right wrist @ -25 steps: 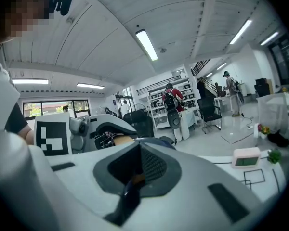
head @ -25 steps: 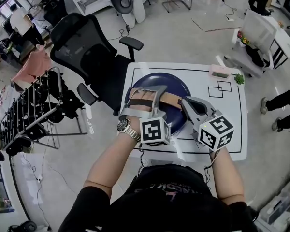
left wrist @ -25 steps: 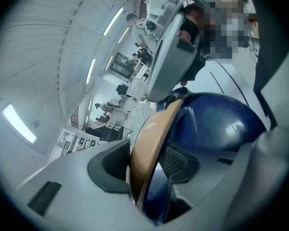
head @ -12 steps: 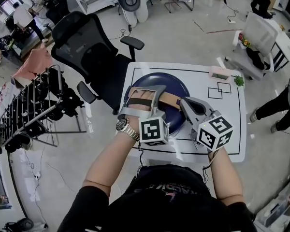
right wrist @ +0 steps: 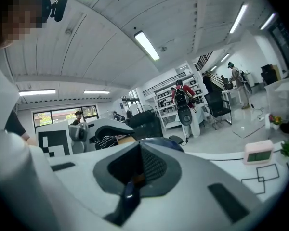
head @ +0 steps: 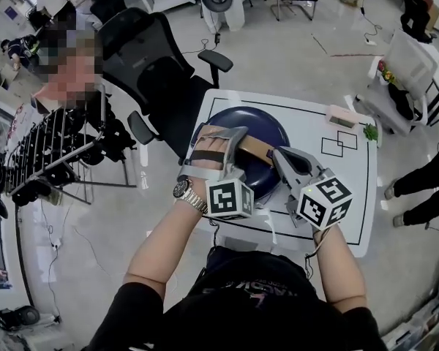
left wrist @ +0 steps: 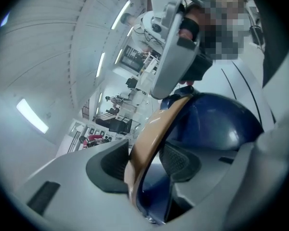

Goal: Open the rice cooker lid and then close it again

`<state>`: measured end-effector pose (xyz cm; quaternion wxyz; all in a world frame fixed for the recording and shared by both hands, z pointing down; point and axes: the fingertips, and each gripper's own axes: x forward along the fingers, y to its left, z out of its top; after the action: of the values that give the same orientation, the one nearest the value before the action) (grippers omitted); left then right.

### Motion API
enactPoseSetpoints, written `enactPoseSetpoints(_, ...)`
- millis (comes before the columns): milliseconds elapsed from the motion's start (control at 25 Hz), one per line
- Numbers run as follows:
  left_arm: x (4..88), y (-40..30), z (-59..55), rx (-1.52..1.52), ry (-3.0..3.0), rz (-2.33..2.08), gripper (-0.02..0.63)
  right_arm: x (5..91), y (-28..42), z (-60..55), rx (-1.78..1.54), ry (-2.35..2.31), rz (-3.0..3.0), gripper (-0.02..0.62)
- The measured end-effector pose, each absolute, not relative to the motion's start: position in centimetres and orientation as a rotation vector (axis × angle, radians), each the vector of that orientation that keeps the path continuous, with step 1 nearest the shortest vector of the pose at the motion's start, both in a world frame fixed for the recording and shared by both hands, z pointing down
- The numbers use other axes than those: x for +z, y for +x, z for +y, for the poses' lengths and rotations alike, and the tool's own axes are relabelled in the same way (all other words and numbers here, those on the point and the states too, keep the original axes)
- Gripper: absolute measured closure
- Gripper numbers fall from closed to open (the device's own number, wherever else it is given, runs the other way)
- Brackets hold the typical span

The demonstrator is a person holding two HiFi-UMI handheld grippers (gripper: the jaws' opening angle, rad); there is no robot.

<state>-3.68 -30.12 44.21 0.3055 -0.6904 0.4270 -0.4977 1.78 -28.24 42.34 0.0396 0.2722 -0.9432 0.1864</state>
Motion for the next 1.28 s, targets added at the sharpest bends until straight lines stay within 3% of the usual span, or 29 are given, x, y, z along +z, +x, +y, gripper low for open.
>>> enactPoseSetpoints(280,41.0,-6.9,-25.8,-1.115,-2.004,1.512,0.432,40.5,0.8,-27.0,0.244,0.782,-2.893,0.594)
enactPoseSetpoints(480,40.2,-9.6,-21.8,-0.851,-2.23,1.801,0.526,38.5,-0.9,-25.3,0.188,0.7,-2.971,0.594)
enactPoseSetpoints(560,39.8,-10.9,-20.2,-0.761,-2.266,1.885,0.597,37.8,-1.6,-24.4,0.235,0.665,-3.009,0.594)
enactPoseSetpoints(880,36.5,-16.3,-10.4,-0.165,-2.405,2.149,0.604,36.6,-5.0,-17.1,0.247,0.634,-3.032,0.594)
enactPoseSetpoints(1280,37.0,-14.5,0.5,-0.224,-2.487,2.014,0.603,35.2,-4.6,-4.4,0.171,0.706,-3.02,0.594)
